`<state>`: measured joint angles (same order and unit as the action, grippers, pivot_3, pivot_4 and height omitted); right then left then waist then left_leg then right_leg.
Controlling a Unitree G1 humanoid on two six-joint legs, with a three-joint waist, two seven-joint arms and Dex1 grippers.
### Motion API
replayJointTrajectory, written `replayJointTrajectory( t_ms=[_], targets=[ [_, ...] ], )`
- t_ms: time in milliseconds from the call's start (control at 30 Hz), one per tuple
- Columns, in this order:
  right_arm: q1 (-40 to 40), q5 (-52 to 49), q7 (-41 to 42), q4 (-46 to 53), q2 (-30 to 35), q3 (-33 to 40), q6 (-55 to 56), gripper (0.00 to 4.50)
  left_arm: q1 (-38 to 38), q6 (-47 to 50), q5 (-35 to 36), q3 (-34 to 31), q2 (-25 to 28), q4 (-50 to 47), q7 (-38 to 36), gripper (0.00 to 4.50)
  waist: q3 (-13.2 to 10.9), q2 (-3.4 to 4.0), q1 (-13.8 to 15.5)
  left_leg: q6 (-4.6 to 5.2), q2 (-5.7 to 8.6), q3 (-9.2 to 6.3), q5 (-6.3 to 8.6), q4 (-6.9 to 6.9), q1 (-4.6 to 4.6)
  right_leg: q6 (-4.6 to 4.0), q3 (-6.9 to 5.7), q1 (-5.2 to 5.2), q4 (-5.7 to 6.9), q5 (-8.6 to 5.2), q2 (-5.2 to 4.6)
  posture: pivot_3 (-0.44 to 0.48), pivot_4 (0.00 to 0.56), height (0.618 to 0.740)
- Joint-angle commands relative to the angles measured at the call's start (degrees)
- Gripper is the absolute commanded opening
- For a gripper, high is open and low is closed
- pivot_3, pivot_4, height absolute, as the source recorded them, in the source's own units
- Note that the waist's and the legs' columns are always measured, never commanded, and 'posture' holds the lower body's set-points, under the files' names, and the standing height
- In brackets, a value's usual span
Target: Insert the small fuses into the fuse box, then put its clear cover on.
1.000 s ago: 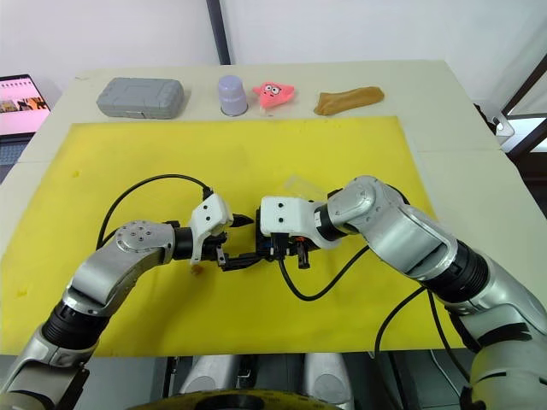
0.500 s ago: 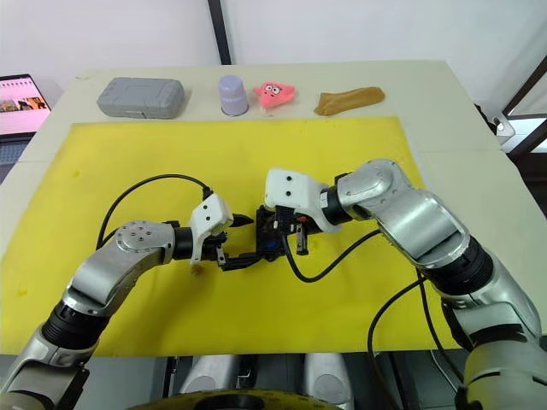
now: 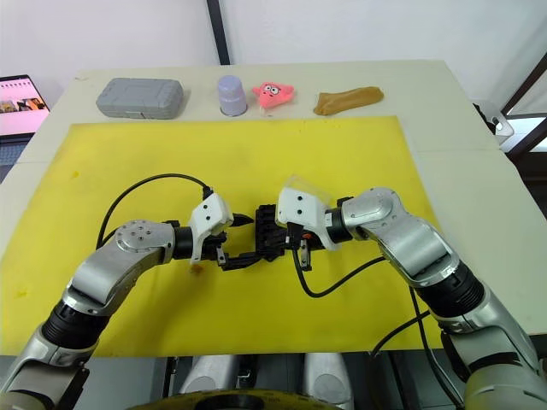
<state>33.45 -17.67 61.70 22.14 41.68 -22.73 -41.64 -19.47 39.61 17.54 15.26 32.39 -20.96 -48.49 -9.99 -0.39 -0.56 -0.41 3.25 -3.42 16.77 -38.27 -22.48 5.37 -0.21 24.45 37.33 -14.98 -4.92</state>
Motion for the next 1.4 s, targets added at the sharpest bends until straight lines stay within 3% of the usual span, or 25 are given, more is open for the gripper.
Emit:
replayJointTrajectory(
  t_ms=[33,467,733,933,1167,1267,1400],
  targets=[
    [-0.7,2.6,-0.3,-1.1,0.4,-1.6,1.5,0.06,-1.0,-0.5,0.2,-0.1,0.2,-1.1,-0.2,4.5,0.0,0.0,0.0,0.0,0.0,0.0,0.0,0.0,0.0,0.0,0.0,0.0,0.0,0.0,0.0,0.0,0.15,0.731],
    [0.3,8.6,0.0,-3.3,1.5,-5.0,4.1,0.06,-1.3,-0.4,0.2,-0.3,0.1,-0.9,-0.2,4.5,0.1,-0.09,0.0,-0.01,0.0,-0.01,-0.01,-0.01,0.11,0.0,0.0,-0.13,0.0,0.0,0.0,0.0,0.15,0.731],
    [6.7,-1.8,1.8,1.8,-0.3,3.7,-4.8,0.06,-0.3,-0.7,2.4,-2.9,1.7,-2.3,-1.8,4.5,0.1,-0.09,0.0,-0.01,0.0,-0.02,-0.01,-0.01,0.08,0.0,0.0,-0.09,0.0,0.0,0.0,0.0,0.15,0.731],
    [9.8,-7.6,3.9,2.4,1.8,9.9,-7.7,0.06,0.1,0.2,9.9,-11.6,4.4,-5.3,-4.7,4.5,0.1,-0.09,0.0,-0.01,-0.01,-0.03,0.0,0.01,0.04,0.0,0.0,-0.04,-0.02,0.0,-0.01,0.0,0.15,0.731],
    [4.8,-4.2,9.2,-3.1,11.7,13.5,3.1,0.06,7.2,5.0,17.5,-26.7,18.4,-8.1,-10.8,4.5,0.1,-0.1,-0.1,0.03,-0.01,-0.01,0.02,0.03,0.03,0.0,0.0,-0.03,-0.06,0.0,-0.03,0.0,0.15,0.731],
    [1.6,-1.5,11.7,-7.8,17.1,15.2,9.3,0.83,14.4,7.7,19.9,-35.7,25.2,-7.0,-15.1,4.5,0.0,-0.08,-0.1,0.05,-0.01,0.02,0.03,0.04,0.03,-0.01,0.0,-0.04,-0.09,0.0,-0.04,0.0,0.15,0.731],
    [-1.2,0.4,13.5,-14.9,21.7,18.3,15.2,2.75,24.6,7.3,18.5,-46.4,29.9,-3.1,-19.6,4.5,0.0,-0.01,-0.1,0.07,-0.02,0.05,0.04,0.05,0.04,-0.01,0.0,-0.03,-0.09,-0.01,-0.05,0.0,0.15,0.731]
  ],
)
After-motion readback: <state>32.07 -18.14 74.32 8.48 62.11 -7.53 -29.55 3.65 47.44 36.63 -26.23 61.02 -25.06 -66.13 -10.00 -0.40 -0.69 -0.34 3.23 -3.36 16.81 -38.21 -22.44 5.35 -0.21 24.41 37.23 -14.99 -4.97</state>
